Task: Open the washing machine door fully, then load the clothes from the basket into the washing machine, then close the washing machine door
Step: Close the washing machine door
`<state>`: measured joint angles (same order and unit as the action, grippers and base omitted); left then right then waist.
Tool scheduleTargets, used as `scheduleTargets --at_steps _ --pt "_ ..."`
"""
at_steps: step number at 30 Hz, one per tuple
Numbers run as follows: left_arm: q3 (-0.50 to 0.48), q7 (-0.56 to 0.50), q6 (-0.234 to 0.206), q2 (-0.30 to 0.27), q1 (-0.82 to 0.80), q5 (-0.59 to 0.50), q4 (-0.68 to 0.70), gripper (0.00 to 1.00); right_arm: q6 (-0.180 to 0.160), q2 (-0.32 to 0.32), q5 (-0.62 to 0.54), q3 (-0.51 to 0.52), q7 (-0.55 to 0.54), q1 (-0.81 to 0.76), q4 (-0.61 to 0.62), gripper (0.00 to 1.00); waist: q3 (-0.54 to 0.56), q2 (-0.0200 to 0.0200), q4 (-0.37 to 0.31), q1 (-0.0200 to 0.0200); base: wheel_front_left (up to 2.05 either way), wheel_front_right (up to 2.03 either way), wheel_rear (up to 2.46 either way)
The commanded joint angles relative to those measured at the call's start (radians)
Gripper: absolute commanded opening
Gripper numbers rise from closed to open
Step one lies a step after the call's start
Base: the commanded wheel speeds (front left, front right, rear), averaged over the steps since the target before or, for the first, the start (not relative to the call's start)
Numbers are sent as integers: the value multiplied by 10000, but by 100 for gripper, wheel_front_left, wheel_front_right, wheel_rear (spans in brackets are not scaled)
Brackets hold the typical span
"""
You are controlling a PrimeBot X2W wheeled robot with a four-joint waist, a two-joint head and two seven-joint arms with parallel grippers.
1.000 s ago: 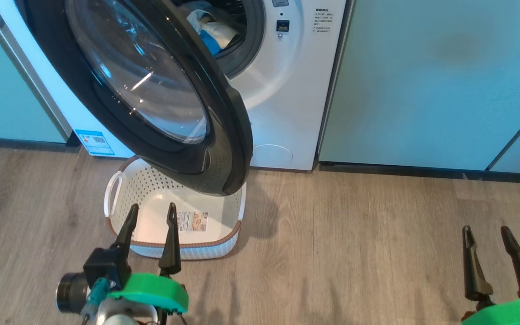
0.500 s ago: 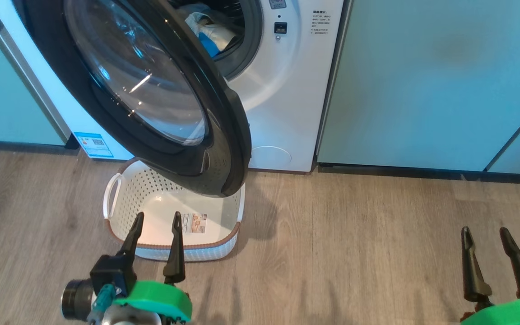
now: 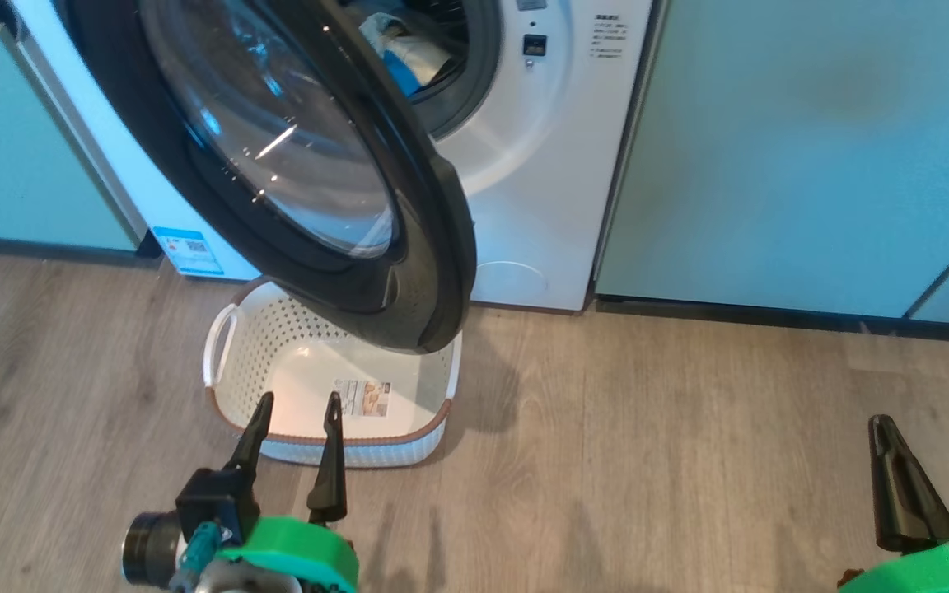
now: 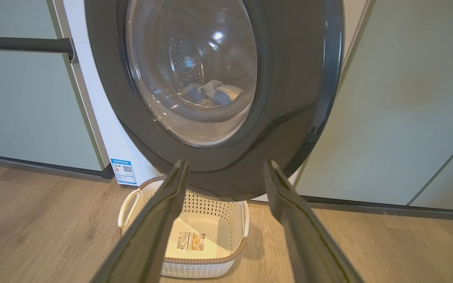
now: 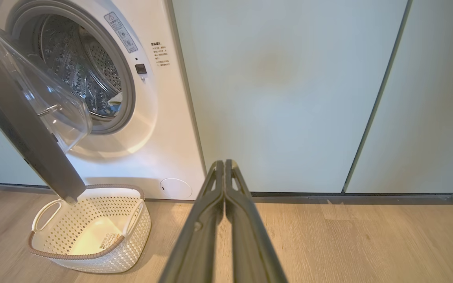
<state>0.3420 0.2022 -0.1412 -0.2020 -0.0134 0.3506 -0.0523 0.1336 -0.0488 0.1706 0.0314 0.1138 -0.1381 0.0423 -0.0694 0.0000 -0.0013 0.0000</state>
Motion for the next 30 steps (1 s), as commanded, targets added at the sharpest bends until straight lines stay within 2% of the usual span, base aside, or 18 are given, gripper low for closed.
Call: scheduleTargets --at_steps 1,5,11,20,25,30 --pt "-280 83 -33 -74 -464 -96 277 100 -29 -61 50 -225 -38 322 311 0 -68 0 106 0 0 0 0" --pt "-244 77 -42 -45 -572 -88 279 100 -29 -70 138 -311 -99 558 354 0 -187 0 317 0 0 0 0" --pt "-156 164 -11 30 -747 -90 267 100 -29 -301 96 -838 -291 1352 1099 0 -305 0 675 0 0 0 0" --pt "-16 277 38 112 -993 -133 227 100 -29 -803 386 -2443 -623 3727 2132 0 -442 0 1329 0 0 0 0" --pt "60 358 58 193 -1145 -174 177 100 -29 -775 827 -3593 -771 5359 1837 0 -459 0 1765 0 0 0 0" --pt "186 439 108 348 -1204 -168 100 100 -29 -574 1354 -4773 -1032 6660 852 0 -471 0 2374 0 0 0 0"
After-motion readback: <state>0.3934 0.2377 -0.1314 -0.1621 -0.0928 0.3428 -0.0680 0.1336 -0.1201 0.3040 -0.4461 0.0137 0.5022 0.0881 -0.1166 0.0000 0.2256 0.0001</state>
